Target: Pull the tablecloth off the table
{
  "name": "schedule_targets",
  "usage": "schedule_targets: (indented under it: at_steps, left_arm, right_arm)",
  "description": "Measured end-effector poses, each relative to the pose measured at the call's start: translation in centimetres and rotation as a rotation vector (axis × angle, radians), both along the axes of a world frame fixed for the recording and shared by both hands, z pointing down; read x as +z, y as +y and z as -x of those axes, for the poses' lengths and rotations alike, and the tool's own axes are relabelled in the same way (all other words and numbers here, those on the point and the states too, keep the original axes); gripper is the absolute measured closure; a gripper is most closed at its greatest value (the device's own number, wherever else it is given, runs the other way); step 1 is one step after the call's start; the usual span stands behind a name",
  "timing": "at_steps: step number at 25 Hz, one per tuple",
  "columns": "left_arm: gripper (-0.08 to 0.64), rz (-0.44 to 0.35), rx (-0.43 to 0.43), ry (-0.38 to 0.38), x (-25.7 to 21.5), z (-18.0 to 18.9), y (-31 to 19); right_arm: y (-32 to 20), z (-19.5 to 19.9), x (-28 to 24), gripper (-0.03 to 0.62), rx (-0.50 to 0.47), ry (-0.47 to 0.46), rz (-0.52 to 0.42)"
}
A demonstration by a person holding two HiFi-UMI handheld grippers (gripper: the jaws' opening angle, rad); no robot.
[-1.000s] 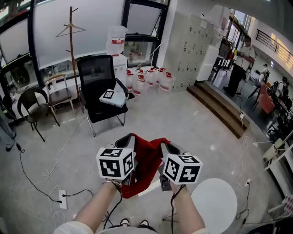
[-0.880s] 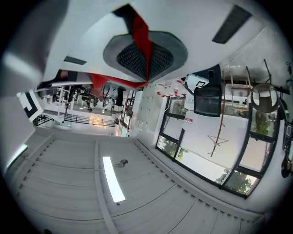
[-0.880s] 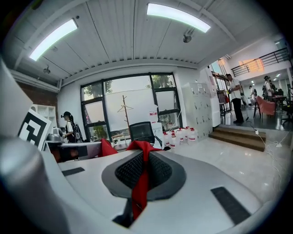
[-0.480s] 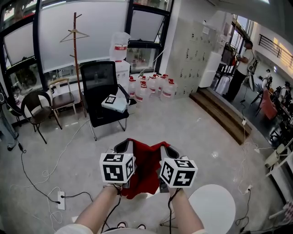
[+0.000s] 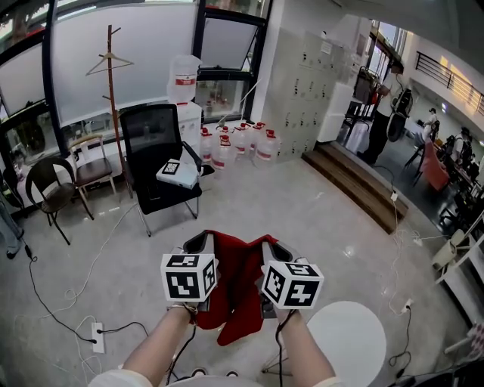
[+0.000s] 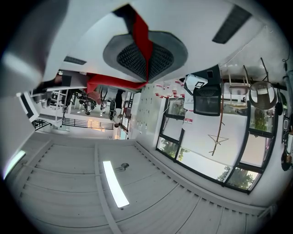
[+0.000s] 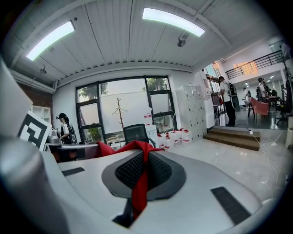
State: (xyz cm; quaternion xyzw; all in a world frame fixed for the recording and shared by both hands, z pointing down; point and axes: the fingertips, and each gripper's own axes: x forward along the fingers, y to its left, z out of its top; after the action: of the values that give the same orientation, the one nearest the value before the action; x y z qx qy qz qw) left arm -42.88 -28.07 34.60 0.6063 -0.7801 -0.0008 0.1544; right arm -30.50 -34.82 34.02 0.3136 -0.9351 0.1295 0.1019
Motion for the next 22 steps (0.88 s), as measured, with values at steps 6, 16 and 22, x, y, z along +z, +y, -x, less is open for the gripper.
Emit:
schedule_targets:
  at_steps: [6,16,22]
  left_arm:
    - [0.543,-0.017,-0.001,0.004,-0.6,0.1,-0.3]
    - [0.543,-0.023,-0.011,0.011,-0.5,0.1,0.0]
    - [0.543,-0.029,-0.014,0.013,-0.6,0.0,0.3]
  right_arm:
    - [0.1,-0.2,-0.5,0.566,-0.01,0.016,-0.032]
    - [-0.2,-0.9,-0.5,0.566,-0.004,0.017,-0.034]
    - [-0.1,-1.2,-0.5,0.566,-0.002,0.016,-0.036]
